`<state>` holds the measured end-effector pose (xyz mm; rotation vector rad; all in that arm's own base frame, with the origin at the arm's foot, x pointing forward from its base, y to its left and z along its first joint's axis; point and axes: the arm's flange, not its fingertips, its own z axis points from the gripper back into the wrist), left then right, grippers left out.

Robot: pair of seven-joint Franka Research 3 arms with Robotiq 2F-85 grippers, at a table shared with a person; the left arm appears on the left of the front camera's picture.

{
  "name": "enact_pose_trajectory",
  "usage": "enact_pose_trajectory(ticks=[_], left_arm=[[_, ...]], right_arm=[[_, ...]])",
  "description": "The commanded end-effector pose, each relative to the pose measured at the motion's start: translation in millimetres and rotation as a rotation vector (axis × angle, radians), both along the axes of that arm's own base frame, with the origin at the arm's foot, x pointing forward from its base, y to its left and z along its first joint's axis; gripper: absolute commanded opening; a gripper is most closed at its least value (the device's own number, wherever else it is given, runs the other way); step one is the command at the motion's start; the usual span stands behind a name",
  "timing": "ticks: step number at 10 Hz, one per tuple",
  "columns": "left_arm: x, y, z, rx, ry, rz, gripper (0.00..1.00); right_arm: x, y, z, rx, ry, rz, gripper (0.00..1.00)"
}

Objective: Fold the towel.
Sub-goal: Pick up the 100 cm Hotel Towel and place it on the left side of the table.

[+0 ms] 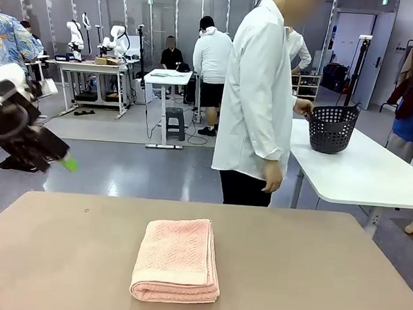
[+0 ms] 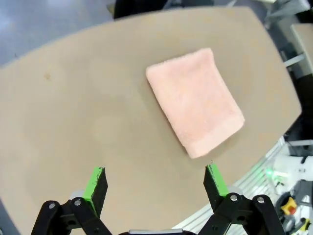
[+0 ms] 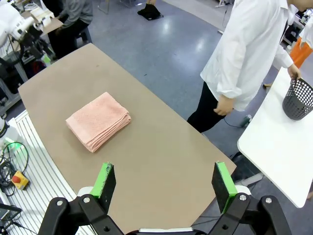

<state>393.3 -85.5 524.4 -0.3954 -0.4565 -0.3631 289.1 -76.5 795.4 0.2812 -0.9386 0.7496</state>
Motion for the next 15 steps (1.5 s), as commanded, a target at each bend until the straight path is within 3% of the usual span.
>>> enact_pose_trajectory(ticks=[1,6,8,11,13,15], left_arm=[[25,-35,-47,-0.088,0.117,0.053,1.00],[63,-90,-159,-0.197,0.307,0.122,1.00],[73,-109,-180,-0.334,0.359,0.092,1.00],[83,-113,-213,-0.334,0.392,0.096,1.00],[83,-111,-228,-0.354,0.357,0.089,1.00],[80,-109,-239,-0.393,0.382,0.087,1.00]], right_arm=[[0,0,1,0.000,0.002,-0.004,1.00],[0,0,1,0.000,0.002,-0.004,1.00],[0,0,1,0.000,0.002,-0.004,1.00],[0,0,1,0.000,0.002,-0.004,1.00],[0,0,1,0.000,0.002,-0.004,1.00],[0,0,1,0.000,0.002,-0.004,1.00]])
